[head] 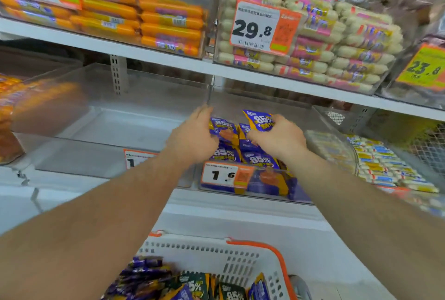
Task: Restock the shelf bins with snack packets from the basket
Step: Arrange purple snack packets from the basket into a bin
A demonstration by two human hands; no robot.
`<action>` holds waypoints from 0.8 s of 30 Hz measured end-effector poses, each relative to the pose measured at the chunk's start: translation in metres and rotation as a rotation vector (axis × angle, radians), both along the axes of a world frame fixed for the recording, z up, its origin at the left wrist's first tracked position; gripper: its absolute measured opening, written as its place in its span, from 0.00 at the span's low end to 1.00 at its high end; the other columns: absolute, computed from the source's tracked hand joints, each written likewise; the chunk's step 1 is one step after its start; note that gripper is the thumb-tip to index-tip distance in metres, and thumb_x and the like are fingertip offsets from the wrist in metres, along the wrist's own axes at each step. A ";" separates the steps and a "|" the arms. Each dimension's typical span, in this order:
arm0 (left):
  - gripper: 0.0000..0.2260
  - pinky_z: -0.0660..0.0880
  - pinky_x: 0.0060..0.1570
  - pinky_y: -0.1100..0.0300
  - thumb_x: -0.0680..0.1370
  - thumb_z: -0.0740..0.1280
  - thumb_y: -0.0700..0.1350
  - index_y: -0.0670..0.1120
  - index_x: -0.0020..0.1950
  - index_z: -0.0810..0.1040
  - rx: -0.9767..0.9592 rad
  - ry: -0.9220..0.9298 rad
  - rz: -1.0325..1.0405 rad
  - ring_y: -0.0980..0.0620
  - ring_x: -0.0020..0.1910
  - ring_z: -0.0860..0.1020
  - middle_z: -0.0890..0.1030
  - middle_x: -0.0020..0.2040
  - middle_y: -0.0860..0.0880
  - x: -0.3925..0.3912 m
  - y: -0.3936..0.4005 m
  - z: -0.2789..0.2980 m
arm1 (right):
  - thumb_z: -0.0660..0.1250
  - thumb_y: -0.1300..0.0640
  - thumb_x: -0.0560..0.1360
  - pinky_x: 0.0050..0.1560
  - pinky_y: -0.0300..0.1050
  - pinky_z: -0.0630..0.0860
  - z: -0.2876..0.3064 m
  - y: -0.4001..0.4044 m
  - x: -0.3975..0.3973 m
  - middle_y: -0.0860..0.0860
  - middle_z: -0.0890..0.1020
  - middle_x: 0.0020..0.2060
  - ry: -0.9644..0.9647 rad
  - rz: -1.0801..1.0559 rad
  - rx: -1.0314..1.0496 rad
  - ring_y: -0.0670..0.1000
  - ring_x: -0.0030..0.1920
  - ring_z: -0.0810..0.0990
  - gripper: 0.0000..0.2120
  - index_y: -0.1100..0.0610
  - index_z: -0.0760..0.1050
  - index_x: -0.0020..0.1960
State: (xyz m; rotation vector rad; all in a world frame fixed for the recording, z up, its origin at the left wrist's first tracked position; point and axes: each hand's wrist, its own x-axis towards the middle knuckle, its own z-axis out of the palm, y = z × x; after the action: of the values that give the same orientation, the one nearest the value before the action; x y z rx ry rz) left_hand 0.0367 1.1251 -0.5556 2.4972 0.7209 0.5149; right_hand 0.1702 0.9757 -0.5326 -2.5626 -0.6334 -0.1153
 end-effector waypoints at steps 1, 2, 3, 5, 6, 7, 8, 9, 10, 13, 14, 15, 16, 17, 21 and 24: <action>0.32 0.68 0.67 0.44 0.74 0.62 0.51 0.53 0.77 0.58 -0.051 -0.015 0.005 0.45 0.70 0.70 0.65 0.76 0.51 0.000 0.000 -0.003 | 0.62 0.29 0.55 0.56 0.52 0.77 -0.003 0.010 0.011 0.54 0.81 0.55 0.012 -0.023 -0.048 0.59 0.56 0.79 0.37 0.49 0.75 0.58; 0.32 0.70 0.66 0.44 0.75 0.63 0.50 0.55 0.77 0.57 -0.082 -0.025 0.017 0.44 0.68 0.72 0.67 0.75 0.51 -0.001 0.001 -0.003 | 0.63 0.29 0.56 0.56 0.51 0.77 -0.005 0.019 0.022 0.54 0.81 0.55 0.019 -0.038 -0.092 0.60 0.57 0.79 0.37 0.50 0.76 0.58; 0.31 0.71 0.65 0.44 0.75 0.63 0.49 0.56 0.77 0.56 -0.097 -0.026 0.033 0.43 0.66 0.74 0.69 0.74 0.50 -0.001 0.001 -0.002 | 0.64 0.30 0.59 0.54 0.49 0.77 -0.008 0.028 0.030 0.55 0.81 0.55 0.029 -0.047 -0.129 0.60 0.56 0.79 0.35 0.51 0.77 0.57; 0.31 0.72 0.63 0.45 0.76 0.64 0.48 0.56 0.77 0.55 -0.097 -0.038 0.040 0.43 0.64 0.75 0.69 0.73 0.49 -0.002 -0.001 0.000 | 0.66 0.32 0.63 0.46 0.46 0.76 -0.018 0.044 0.046 0.56 0.82 0.51 0.056 -0.045 -0.160 0.60 0.52 0.80 0.29 0.55 0.78 0.51; 0.32 0.73 0.62 0.45 0.76 0.64 0.48 0.56 0.77 0.55 -0.098 -0.044 0.034 0.43 0.63 0.76 0.69 0.73 0.49 -0.002 -0.001 -0.001 | 0.67 0.32 0.65 0.43 0.45 0.75 -0.022 0.052 0.052 0.55 0.83 0.49 0.066 -0.041 -0.169 0.59 0.49 0.80 0.28 0.56 0.78 0.48; 0.32 0.73 0.61 0.44 0.76 0.64 0.47 0.56 0.77 0.55 -0.101 -0.050 0.026 0.43 0.62 0.76 0.69 0.73 0.49 -0.003 -0.002 -0.002 | 0.67 0.33 0.65 0.41 0.44 0.74 -0.026 0.059 0.058 0.55 0.83 0.47 0.071 -0.040 -0.177 0.59 0.47 0.80 0.27 0.57 0.78 0.47; 0.32 0.74 0.61 0.44 0.75 0.65 0.47 0.56 0.77 0.55 -0.108 -0.056 0.017 0.44 0.62 0.77 0.69 0.73 0.49 -0.003 -0.003 -0.003 | 0.68 0.33 0.65 0.41 0.44 0.74 -0.029 0.064 0.064 0.55 0.83 0.46 0.064 -0.040 -0.187 0.59 0.46 0.80 0.27 0.57 0.79 0.47; 0.32 0.75 0.60 0.44 0.75 0.65 0.47 0.57 0.77 0.55 -0.114 -0.061 0.009 0.45 0.61 0.77 0.69 0.73 0.49 -0.003 -0.002 -0.004 | 0.68 0.33 0.65 0.42 0.44 0.75 -0.031 0.068 0.069 0.55 0.82 0.46 0.048 -0.044 -0.202 0.59 0.46 0.80 0.27 0.56 0.79 0.47; 0.32 0.75 0.59 0.44 0.75 0.65 0.47 0.57 0.76 0.55 -0.120 -0.067 0.006 0.45 0.61 0.77 0.69 0.73 0.50 -0.002 0.000 -0.005 | 0.68 0.33 0.64 0.44 0.44 0.76 -0.033 0.073 0.073 0.55 0.82 0.46 0.026 -0.048 -0.225 0.59 0.47 0.80 0.27 0.56 0.79 0.47; 0.32 0.75 0.59 0.44 0.75 0.65 0.47 0.56 0.76 0.55 -0.116 -0.086 0.009 0.46 0.62 0.76 0.68 0.74 0.51 0.000 0.003 -0.006 | 0.69 0.31 0.65 0.46 0.45 0.76 -0.045 0.079 0.084 0.56 0.82 0.47 0.008 -0.063 -0.295 0.59 0.47 0.80 0.28 0.56 0.78 0.46; 0.32 0.75 0.59 0.45 0.75 0.65 0.47 0.56 0.76 0.56 -0.111 -0.089 0.006 0.46 0.63 0.76 0.67 0.74 0.52 0.000 0.003 -0.008 | 0.69 0.29 0.65 0.46 0.46 0.76 -0.049 0.080 0.087 0.55 0.81 0.46 0.032 -0.060 -0.308 0.58 0.47 0.79 0.30 0.57 0.78 0.46; 0.32 0.75 0.60 0.45 0.75 0.65 0.47 0.56 0.76 0.56 -0.108 -0.093 0.002 0.46 0.63 0.76 0.67 0.75 0.52 0.001 0.003 -0.008 | 0.69 0.28 0.64 0.44 0.46 0.76 -0.053 0.081 0.092 0.55 0.80 0.44 0.075 -0.052 -0.314 0.58 0.45 0.79 0.32 0.58 0.78 0.47; 0.31 0.75 0.60 0.45 0.75 0.65 0.48 0.57 0.75 0.56 -0.107 -0.096 -0.002 0.46 0.63 0.76 0.66 0.75 0.52 0.001 0.003 -0.009 | 0.68 0.26 0.64 0.41 0.46 0.75 -0.058 0.082 0.096 0.54 0.79 0.43 0.111 -0.041 -0.316 0.58 0.44 0.79 0.34 0.58 0.79 0.47; 0.31 0.75 0.60 0.45 0.74 0.65 0.49 0.57 0.75 0.56 -0.109 -0.101 -0.001 0.46 0.63 0.76 0.66 0.75 0.53 0.001 0.004 -0.009 | 0.67 0.26 0.65 0.39 0.46 0.74 -0.060 0.083 0.099 0.54 0.79 0.42 0.132 -0.033 -0.316 0.57 0.42 0.79 0.35 0.58 0.79 0.46; 0.31 0.78 0.56 0.45 0.76 0.66 0.50 0.58 0.75 0.55 -0.170 -0.122 -0.011 0.48 0.62 0.77 0.66 0.75 0.54 0.001 0.005 -0.010 | 0.62 0.28 0.71 0.37 0.46 0.73 -0.064 0.084 0.106 0.55 0.79 0.42 0.113 -0.023 -0.315 0.57 0.42 0.78 0.33 0.59 0.78 0.47; 0.31 0.78 0.55 0.45 0.77 0.66 0.50 0.58 0.76 0.55 -0.180 -0.135 -0.025 0.48 0.62 0.77 0.66 0.75 0.54 0.000 0.005 -0.010 | 0.62 0.29 0.72 0.36 0.45 0.72 -0.067 0.085 0.108 0.56 0.79 0.44 0.084 -0.033 -0.335 0.59 0.45 0.78 0.32 0.59 0.78 0.50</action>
State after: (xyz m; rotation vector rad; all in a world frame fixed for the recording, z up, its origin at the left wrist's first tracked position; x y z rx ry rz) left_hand 0.0370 1.1301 -0.5658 2.2782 0.6532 0.5773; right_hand 0.2783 1.0611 -0.5999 -2.8812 -0.6233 0.0952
